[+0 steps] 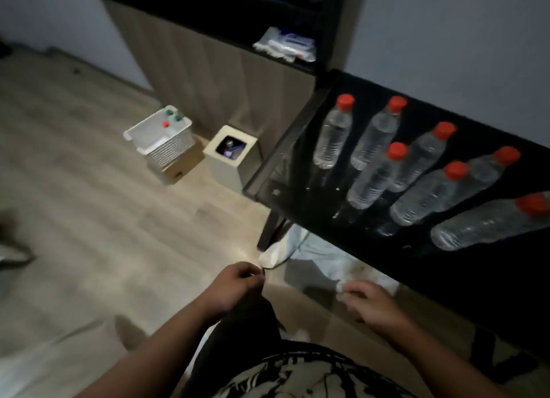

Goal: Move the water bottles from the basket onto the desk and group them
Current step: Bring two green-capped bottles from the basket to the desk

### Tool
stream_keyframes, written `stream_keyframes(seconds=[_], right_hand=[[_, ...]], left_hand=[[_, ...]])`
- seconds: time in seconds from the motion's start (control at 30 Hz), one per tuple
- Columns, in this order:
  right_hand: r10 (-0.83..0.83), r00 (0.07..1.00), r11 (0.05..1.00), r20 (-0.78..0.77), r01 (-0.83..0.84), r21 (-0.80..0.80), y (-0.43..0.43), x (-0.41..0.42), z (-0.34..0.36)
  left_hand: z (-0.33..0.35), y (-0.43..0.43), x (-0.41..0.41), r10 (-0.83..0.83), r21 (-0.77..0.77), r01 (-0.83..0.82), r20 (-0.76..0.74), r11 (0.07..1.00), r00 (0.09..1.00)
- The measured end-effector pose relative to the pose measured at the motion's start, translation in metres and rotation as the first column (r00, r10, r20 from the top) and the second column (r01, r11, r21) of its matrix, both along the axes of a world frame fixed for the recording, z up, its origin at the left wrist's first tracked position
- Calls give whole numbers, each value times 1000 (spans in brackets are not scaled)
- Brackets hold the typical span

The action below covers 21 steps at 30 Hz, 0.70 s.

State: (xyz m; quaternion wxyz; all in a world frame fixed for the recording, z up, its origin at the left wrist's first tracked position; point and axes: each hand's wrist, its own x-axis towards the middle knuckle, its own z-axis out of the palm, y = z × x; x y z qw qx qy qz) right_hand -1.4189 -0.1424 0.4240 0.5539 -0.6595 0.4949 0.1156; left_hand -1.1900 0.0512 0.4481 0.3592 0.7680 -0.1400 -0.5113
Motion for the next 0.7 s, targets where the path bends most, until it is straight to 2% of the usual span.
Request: stream_keyframes(seconds=[0.17,0.33,0.57,0.7], right_hand=[[348,934,937,-74,-346,41,24,47,-10],[604,793,795,-78,-606,-10,60,137,-5],[732,681,681,7,-731,-53,125,280,16],[732,681,681,17,-730,-51,148,351,20]], left_hand=[[5,89,-6,147,48,-153,116,987,982],[12,187,-3,394,117,-413,153,903,906],[2,258,46,644,141,-656,128,741,755],[0,257,113,604,86,-612,104,786,790]])
